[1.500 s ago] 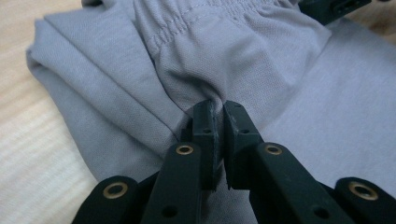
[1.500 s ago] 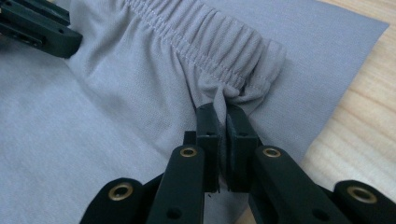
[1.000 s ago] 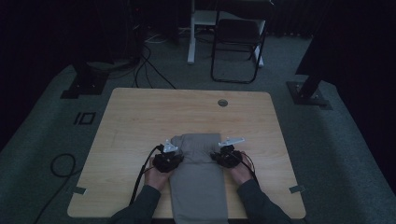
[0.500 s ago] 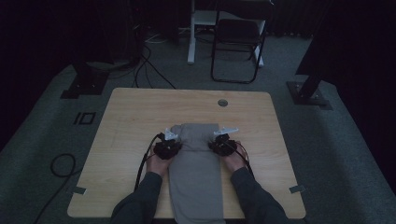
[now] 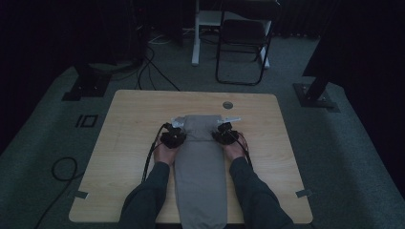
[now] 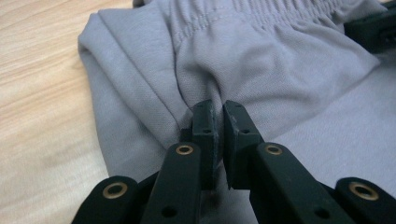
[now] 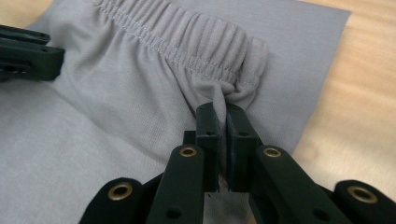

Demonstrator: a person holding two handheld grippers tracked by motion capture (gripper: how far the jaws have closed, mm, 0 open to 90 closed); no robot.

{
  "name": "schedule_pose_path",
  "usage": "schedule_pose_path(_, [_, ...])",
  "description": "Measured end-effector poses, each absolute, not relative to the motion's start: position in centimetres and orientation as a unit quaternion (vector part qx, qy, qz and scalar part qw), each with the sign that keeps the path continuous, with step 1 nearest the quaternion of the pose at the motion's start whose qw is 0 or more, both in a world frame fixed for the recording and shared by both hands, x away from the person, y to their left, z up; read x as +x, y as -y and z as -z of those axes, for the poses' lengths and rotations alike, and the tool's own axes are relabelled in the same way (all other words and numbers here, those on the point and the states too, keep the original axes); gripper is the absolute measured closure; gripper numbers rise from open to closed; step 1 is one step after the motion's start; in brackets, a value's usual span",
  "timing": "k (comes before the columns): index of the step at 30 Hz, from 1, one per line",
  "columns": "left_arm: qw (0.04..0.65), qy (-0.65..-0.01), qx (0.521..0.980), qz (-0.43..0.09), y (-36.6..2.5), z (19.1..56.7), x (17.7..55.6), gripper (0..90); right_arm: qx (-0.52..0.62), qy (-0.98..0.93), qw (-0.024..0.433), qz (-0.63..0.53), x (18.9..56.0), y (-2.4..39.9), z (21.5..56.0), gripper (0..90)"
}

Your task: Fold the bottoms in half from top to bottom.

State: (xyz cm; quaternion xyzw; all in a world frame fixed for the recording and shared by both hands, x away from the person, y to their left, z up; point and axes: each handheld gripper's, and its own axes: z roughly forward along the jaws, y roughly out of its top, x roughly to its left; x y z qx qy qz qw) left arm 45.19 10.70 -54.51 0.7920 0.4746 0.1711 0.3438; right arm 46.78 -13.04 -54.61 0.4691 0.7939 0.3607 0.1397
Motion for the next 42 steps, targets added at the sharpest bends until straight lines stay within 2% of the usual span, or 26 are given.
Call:
schedule_pose_path(3, [0.334,-0.483,0.791,-0.174,-10.3,54.4,45.9,84.2,0.488,-0.784,0.140,-0.357,47.8,12.8,54.5,86.8])
schedule_pose_path(8, [0.329,-0.498,0.783,-0.174,-10.1,54.3,46.7,83.9,0.483,-0.794,0.174,-0.325,48.5,11.6,54.2,86.8])
schedule_pose_path(14, [0.335,-0.511,0.774,-0.169,-10.1,54.2,46.7,84.0,0.504,-0.777,0.143,-0.350,48.6,12.4,54.4,87.1])
schedule_pose_path(18, [0.352,-0.505,0.769,-0.172,-10.4,53.3,46.8,84.5,0.507,-0.770,0.144,-0.359,48.8,12.6,53.8,87.4])
schedule_pose_path(31, [0.449,-0.476,0.728,-0.203,-12.0,44.6,46.5,84.9,0.469,-0.740,0.189,-0.443,48.5,13.7,45.4,87.4])
schedule_pose_path(42, [0.503,-0.413,0.727,-0.219,-12.1,39.7,42.2,84.8,0.420,-0.735,0.224,-0.482,45.5,15.1,40.0,87.3])
